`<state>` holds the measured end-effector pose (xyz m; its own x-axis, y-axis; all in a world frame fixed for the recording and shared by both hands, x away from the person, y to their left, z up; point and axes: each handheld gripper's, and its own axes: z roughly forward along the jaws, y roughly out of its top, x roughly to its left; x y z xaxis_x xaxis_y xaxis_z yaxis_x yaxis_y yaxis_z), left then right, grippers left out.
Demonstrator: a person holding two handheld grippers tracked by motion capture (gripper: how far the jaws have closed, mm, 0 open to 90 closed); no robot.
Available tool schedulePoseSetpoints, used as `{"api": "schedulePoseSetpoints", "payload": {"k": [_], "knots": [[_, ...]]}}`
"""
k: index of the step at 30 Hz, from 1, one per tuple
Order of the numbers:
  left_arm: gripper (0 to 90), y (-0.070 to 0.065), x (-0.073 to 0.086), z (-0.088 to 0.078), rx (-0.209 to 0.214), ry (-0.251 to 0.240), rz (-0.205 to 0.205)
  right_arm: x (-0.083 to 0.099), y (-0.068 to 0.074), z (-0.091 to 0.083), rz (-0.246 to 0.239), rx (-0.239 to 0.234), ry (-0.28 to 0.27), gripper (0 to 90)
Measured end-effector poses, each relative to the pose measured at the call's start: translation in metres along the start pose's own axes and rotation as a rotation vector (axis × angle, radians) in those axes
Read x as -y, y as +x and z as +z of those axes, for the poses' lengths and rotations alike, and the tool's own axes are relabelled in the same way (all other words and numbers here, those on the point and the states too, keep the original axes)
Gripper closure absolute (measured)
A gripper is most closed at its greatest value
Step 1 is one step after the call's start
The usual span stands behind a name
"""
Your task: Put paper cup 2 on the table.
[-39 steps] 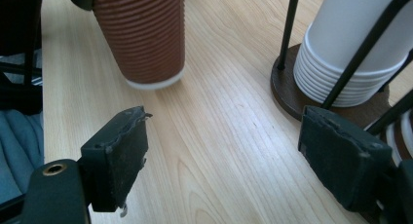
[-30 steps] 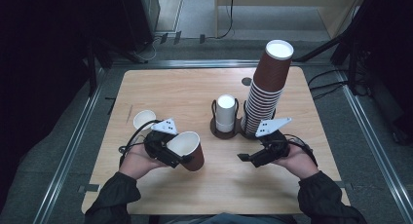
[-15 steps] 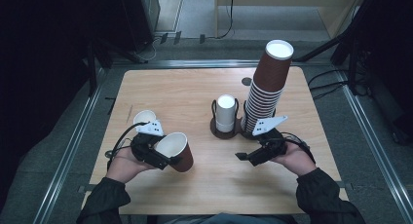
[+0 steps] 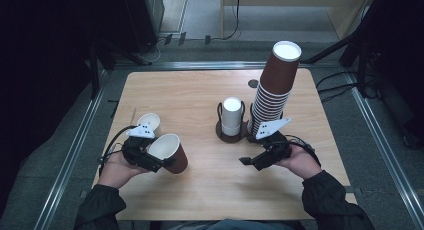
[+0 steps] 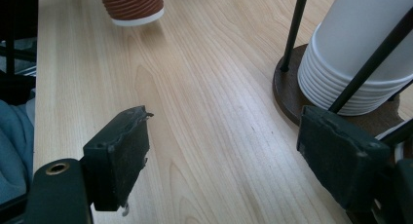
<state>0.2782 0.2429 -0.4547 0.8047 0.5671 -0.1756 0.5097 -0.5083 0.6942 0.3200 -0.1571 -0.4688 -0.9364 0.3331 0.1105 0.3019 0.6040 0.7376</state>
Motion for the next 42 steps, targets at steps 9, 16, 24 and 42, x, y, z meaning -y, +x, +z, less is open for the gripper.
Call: {"api": "schedulePoseSetpoints", "payload": {"k": [9,16,24,42], "knots": [[12.7,0.012,0.014,-0.010,-0.047,0.038,-0.046,0.000,0.000,0.001,-0.004,-0.002,0.002,19.7],[12.6,0.018,0.022,-0.013,-0.093,0.073,-0.062,0.000,0.001,0.001,-0.005,-0.004,0.010,19.7],[10.9,0.022,0.028,-0.013,-0.162,0.103,-0.058,0.000,0.001,0.002,-0.007,-0.005,0.011,19.7],[1.5,0.020,0.024,-0.008,-0.135,0.108,-0.049,0.001,0.000,0.002,-0.005,-0.001,0.012,19.7]]}}
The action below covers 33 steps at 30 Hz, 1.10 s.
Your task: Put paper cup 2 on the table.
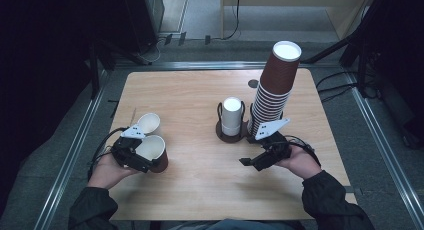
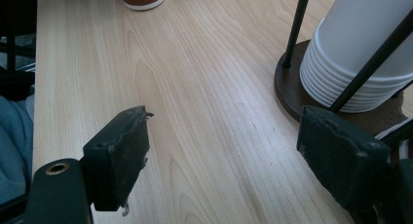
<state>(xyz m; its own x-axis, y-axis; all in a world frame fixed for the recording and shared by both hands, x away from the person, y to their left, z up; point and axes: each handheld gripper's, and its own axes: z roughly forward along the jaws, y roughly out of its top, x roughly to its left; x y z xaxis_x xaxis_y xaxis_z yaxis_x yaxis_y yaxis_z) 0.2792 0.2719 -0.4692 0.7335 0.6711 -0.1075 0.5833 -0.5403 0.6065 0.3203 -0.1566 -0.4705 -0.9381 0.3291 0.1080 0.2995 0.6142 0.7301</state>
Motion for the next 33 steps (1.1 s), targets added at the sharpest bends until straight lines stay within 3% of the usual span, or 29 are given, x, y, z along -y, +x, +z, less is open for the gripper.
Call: {"api": "schedulePoseSetpoints", "payload": {"k": [9,18,24,33], "knots": [[0.0,0.001,0.001,-0.001,0.020,-0.018,-0.009,0.000,0.000,0.000,-0.001,-0.002,0.001,19.7],[0.0,0.002,0.000,-0.009,0.044,-0.055,-0.042,0.000,0.001,0.000,-0.002,-0.008,0.003,19.7],[0.0,0.002,-0.002,-0.014,0.067,-0.054,-0.068,0.000,0.001,0.000,0.001,-0.011,0.005,19.7],[0.0,-0.003,-0.010,-0.029,0.056,-0.072,-0.089,0.000,0.001,0.001,-0.005,-0.012,0.014,19.7]]}}
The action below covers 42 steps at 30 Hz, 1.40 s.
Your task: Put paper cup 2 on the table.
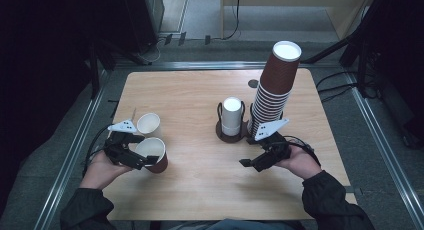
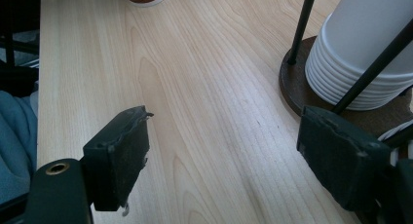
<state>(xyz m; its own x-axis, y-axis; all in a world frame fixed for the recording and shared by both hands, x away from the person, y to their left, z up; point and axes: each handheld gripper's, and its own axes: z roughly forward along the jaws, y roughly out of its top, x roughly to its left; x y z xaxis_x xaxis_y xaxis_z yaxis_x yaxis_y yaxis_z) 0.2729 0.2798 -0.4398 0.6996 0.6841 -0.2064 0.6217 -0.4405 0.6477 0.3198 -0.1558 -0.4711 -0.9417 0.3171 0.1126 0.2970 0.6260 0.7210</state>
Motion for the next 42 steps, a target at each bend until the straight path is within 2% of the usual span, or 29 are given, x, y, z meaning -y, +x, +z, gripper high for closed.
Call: {"api": "schedulePoseSetpoints", "payload": {"k": [7,10,11,15,19,25,28,30,34,38,42], "knots": [[0.0,-0.002,-0.007,-0.012,-0.013,-0.037,-0.017,0.000,0.001,0.000,0.005,-0.001,0.005,19.7],[0.0,0.000,-0.009,-0.018,0.021,-0.068,-0.060,0.001,0.001,0.000,0.010,0.000,0.007,19.7],[0.0,0.001,-0.009,-0.019,0.022,-0.075,-0.062,0.001,0.001,0.000,0.010,0.000,0.007,19.7],[0.0,-0.003,-0.014,-0.024,-0.016,-0.069,-0.069,0.001,0.001,0.000,0.008,-0.001,0.007,19.7],[0.0,-0.011,-0.022,-0.024,-0.029,-0.066,-0.053,0.002,0.001,0.000,0.005,0.001,0.010,19.7],[0.0,-0.021,-0.034,-0.013,-0.052,-0.050,-0.035,0.004,0.003,-0.002,0.004,0.008,0.007,19.7],[0.0,-0.026,-0.041,-0.006,-0.035,-0.055,-0.046,0.005,0.004,-0.003,0.003,0.012,0.006,19.7],[0.0,-0.029,-0.045,-0.001,-0.038,-0.052,-0.044,0.006,0.005,-0.003,0.006,0.014,0.006,19.7],[0.0,-0.037,-0.053,0.008,-0.032,-0.047,0.001,0.008,0.006,-0.004,0.006,0.015,0.005,19.7],[0.0,-0.044,-0.059,0.019,-0.050,-0.027,0.035,0.010,0.008,-0.006,0.012,0.019,0.006,19.7],[0.0,-0.050,-0.064,0.029,-0.013,-0.033,0.047,0.011,0.010,-0.006,0.011,0.018,0.009,19.7]]}}
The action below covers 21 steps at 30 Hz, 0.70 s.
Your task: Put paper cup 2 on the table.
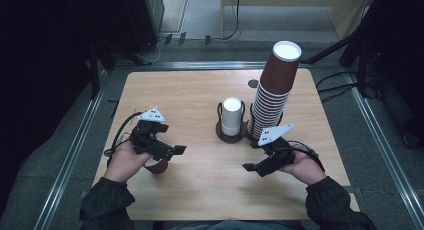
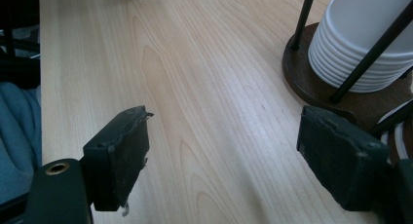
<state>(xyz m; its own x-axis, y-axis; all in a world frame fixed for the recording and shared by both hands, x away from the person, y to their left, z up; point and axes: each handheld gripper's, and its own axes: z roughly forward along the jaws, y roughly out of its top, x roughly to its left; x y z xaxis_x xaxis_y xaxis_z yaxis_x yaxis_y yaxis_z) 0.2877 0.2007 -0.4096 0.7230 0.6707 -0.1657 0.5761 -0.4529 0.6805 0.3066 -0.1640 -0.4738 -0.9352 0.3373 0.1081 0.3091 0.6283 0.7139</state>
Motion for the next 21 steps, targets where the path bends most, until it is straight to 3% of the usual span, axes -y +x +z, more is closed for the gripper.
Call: {"api": "schedulePoseSetpoints", "payload": {"k": [11,17,21], "knots": [[0.0,-0.016,-0.011,0.027,-0.025,0.003,0.048,0.003,0.006,-0.004,0.001,0.004,0.001,19.7],[0.0,-0.027,-0.015,0.042,-0.025,0.027,0.092,0.005,0.008,-0.006,0.002,0.011,-0.003,19.7],[0.0,-0.036,-0.017,0.053,-0.001,0.034,0.112,0.007,0.009,-0.007,0.004,0.015,-0.003,19.7]]}}
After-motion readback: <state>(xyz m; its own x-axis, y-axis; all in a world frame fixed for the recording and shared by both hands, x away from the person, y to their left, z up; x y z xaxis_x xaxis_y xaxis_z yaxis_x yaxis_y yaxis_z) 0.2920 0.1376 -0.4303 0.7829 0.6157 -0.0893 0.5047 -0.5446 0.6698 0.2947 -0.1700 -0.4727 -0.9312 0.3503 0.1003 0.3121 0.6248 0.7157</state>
